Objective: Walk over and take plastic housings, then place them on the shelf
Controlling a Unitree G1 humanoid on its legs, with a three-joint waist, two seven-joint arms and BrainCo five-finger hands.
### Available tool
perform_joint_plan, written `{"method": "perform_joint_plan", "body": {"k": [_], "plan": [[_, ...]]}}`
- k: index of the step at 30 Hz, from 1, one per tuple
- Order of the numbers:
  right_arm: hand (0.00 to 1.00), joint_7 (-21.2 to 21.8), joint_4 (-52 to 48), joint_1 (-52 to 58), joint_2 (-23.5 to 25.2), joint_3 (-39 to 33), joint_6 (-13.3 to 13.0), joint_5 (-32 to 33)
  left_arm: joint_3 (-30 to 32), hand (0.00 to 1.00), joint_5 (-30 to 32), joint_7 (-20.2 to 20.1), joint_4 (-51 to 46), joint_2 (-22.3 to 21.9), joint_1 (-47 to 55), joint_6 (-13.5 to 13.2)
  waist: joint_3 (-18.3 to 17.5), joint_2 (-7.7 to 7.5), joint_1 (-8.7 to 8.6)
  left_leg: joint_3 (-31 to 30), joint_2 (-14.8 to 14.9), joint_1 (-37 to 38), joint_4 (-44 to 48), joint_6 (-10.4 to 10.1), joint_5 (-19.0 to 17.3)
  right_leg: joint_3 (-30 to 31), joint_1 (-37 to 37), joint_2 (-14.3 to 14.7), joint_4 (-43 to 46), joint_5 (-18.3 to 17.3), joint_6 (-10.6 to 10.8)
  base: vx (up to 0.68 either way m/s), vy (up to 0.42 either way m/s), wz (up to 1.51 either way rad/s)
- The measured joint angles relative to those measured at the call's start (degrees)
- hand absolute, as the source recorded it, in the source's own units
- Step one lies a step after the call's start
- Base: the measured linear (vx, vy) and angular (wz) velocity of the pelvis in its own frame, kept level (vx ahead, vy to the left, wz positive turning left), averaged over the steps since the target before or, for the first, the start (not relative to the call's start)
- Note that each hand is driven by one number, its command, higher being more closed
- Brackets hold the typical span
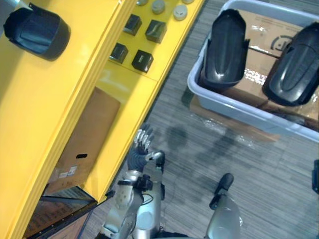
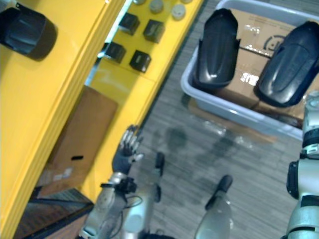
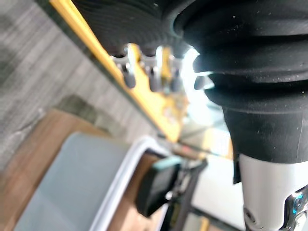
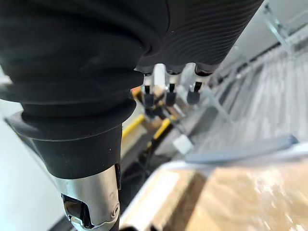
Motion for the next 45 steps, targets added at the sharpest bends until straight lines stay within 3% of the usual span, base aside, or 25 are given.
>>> {"method": "perform_joint_plan", "body": {"k": [12, 17, 21, 23, 27, 28, 38, 45], "plan": [[0.0, 1.57, 6.2, -3.15, 0.75, 0.01, 0.5, 2.0, -3.41, 0.0, 0.01, 0.55, 5.38, -0.69, -2.86, -0.09, -0.08, 0.18, 1.55, -0.43, -0.64, -2.62, -0.04, 0.03, 0.34, -0.3, -2.34, -0.67, 0.32, 0.07, 0.14, -0.02, -0.053, 0.03], [0.0, 2.86, 7.4, -4.59, 0.72, 0.21, 2.68, 1.97, -4.73, 0.0, -0.12, 0.85, 5.64, -1.24, -4.13, -0.28, -0.08, 0.62, 1.69, -1.21, -0.74, -4.14, -0.03, 0.07, 0.41, -0.93, -3.55, -0.8, 0.82, -0.04, 0.08, -0.04, -0.055, 0.06], [0.0, 4.25, 8.35, -4.59, 0.57, 0.61, 4.26, 1.96, -5.46, 0.0, -0.57, 1.17, 6.11, -2.59, -4.93, -0.25, 0.07, 2.46, 2.3, -1.5, -1.07, -5.08, 0.36, 0.17, 0.57, -1.07, -4.48, -1.23, 1.49, -0.16, 0.05, -0.05, -0.055, 0.03], [0.0, 4.26, 8.41, -4.61, -0.62, 2.27, 5.21, 1.91, -5.66, 0.0, -0.58, 1.21, 6.15, -2.67, -5.44, -0.25, -0.19, 3.32, 3.16, -1.71, -1.07, -6.38, 0.99, 0.17, 0.56, -1.2, -5.5, -1.25, 1.81, -0.18, 0.01, -0.05, -0.051, 0.01], [0.0, 5.36, 8.38, -4.63, -2.6, 2.45, 7.71, 1.99, -6.37, 0.0, -0.66, 1.32, 7.79, -2.66, -7.22, -0.27, -0.24, 3.39, 4.5, -1.92, -1.1, -7.16, 1.23, 0.16, 0.56, -1.3, -6.25, -1.29, 2.09, -0.22, -0.06, -0.05, -0.059, 0.01], [1.0, 5.36, 8.38, -4.63, -2.73, 2.43, 7.78, 2.01, -6.69, 0.0, -0.67, 1.32, 7.8, -2.66, -7.39, -0.27, -0.24, 3.39, 4.64, -2.01, -1.12, -7.39, 1.33, 0.16, 0.56, -1.39, -6.36, -1.29, 2.1, -0.23, -0.08, -0.04, -0.044, 0.06], [1.0, 9.16, 8.57, -3.28, -8.64, 2.61, 7.92, 2.15, -8.4, 0.0, -2.26, 2.96, 12.08, -4.47, -11.09, -0.29, -0.81, 4.2, 6.1, -3.29, -1.32, -10.47, 3.44, -0.21, -0.44, -2.38, -8.27, -1.34, 2.58, -0.8, -0.89, -0.05, -0.053, 0.03], [1.0, 9.25, 8.49, -2.77, -9.6, 2.59, 8.94, 2.16, -8.97, 0.0, -2.27, 3.87, 12.56, -4.98, -11.29, -0.32, -1.4, 4.99, 6.39, -3.56, -1.23, -11.54, 6.19, -0.5, -2.08, -2.74, -8.1, -1.25, 2.91, -1.13, -1.3, -0.01, -0.058, 0.0]]}}
